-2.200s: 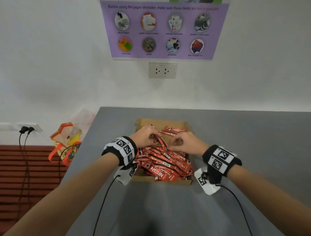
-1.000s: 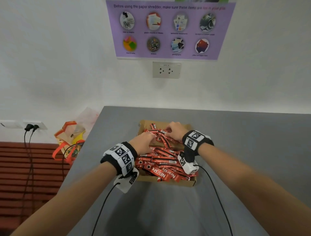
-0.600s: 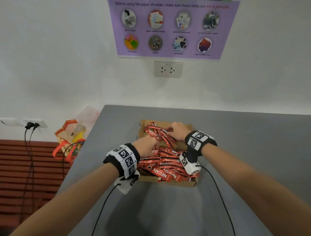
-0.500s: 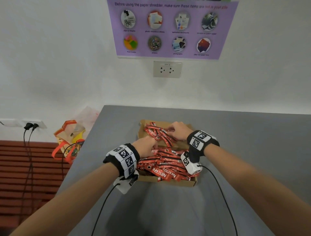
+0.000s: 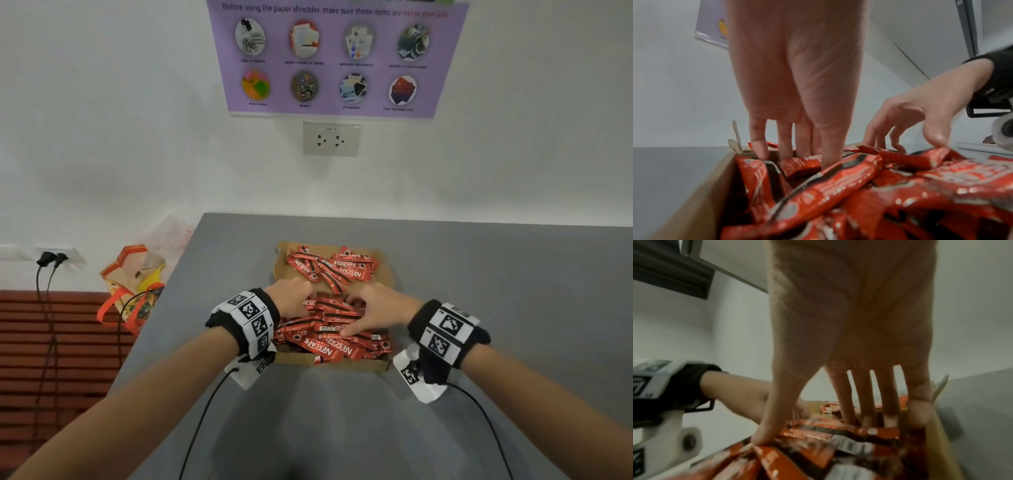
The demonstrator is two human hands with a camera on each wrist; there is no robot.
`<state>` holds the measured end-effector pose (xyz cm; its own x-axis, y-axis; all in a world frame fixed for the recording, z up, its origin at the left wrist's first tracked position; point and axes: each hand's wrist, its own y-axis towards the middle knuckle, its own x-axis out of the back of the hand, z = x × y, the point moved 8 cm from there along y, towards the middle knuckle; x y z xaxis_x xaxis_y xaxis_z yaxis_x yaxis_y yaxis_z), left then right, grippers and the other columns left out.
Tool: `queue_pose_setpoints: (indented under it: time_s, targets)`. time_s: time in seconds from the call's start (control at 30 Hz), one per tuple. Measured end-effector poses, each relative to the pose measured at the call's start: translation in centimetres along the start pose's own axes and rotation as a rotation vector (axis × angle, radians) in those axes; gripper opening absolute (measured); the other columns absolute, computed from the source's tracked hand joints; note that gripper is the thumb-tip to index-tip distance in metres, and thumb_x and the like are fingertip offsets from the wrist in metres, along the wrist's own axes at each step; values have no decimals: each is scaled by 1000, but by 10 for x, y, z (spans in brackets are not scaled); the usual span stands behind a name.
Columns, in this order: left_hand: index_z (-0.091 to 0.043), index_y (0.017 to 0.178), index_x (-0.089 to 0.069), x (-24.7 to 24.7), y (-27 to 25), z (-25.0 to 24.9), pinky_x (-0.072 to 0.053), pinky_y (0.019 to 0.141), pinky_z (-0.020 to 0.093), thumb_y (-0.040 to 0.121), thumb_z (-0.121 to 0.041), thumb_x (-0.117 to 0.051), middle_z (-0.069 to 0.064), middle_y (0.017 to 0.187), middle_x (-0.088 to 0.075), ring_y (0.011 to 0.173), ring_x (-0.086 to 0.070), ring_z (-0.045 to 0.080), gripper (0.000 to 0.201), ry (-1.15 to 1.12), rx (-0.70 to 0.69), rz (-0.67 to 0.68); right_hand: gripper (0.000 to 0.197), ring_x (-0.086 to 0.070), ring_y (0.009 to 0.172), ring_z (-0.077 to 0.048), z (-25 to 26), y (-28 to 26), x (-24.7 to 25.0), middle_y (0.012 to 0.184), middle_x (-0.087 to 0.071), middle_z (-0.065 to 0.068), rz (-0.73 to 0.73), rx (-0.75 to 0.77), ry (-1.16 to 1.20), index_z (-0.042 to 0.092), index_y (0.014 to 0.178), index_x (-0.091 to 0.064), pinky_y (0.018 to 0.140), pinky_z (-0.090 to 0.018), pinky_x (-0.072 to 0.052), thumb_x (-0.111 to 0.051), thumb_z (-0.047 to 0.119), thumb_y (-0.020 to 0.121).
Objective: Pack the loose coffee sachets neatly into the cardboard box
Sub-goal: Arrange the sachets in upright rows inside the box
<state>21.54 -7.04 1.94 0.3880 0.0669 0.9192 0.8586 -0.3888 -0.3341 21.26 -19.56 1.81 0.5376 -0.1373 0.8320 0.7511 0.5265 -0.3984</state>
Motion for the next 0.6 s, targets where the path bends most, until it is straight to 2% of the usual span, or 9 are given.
queue_pose_setpoints:
  time_s: [0.1,0.2,0.33,0.43,0.5,0.6]
  targets:
    - [-2,115,-58,0,-1,-5,-48,82,30,90,-17,-56,13,113,-62,100,-61,27,29,11,-12,6,74,-51,108,-18,8,-1,-3,118,-55,0,-12,23,-123,12,120,-56,94,-34,-46,-71,61,67]
    - [-2,117,-57,0,-3,-7,-44,81,29,91,-15,-53,14,115,-60,102,-59,28,29,14,-25,2,71,-49,106,-19,12,1,-2,117,-54,-3,-25,35,-171,8,117,-57,93,-35,-45,-70,60,69]
    - [-6,121,-53,2,-8,-10,-40,80,25,93,-13,-49,12,116,-61,103,-58,27,29,-1,-78,-42,59,-50,100,-19,12,5,-4,112,-53,-4,-57,57,-175,9,114,-55,88,-31,-46,-66,54,77]
    - [-4,119,-55,3,-9,-8,-40,75,23,94,-10,-47,11,111,-62,100,-61,28,27,-24,-98,-59,47,-50,106,-19,15,4,-3,116,-56,-5,-94,108,-145,9,116,-56,93,-28,-41,-61,45,85]
    - [-5,116,-57,3,-9,-5,-42,76,22,94,-8,-46,11,112,-63,100,-61,26,25,-48,-93,-86,41,-51,107,-18,16,2,-1,118,-57,-6,-116,132,-119,9,117,-56,90,-25,-39,-59,39,89]
    - [-10,123,-55,7,-10,-6,-39,80,17,95,-7,-46,6,119,-61,107,-60,22,30,-101,-125,-139,36,-54,107,-17,17,-1,1,120,-57,-3,-143,167,-88,10,119,-55,89,-23,-41,-59,32,90]
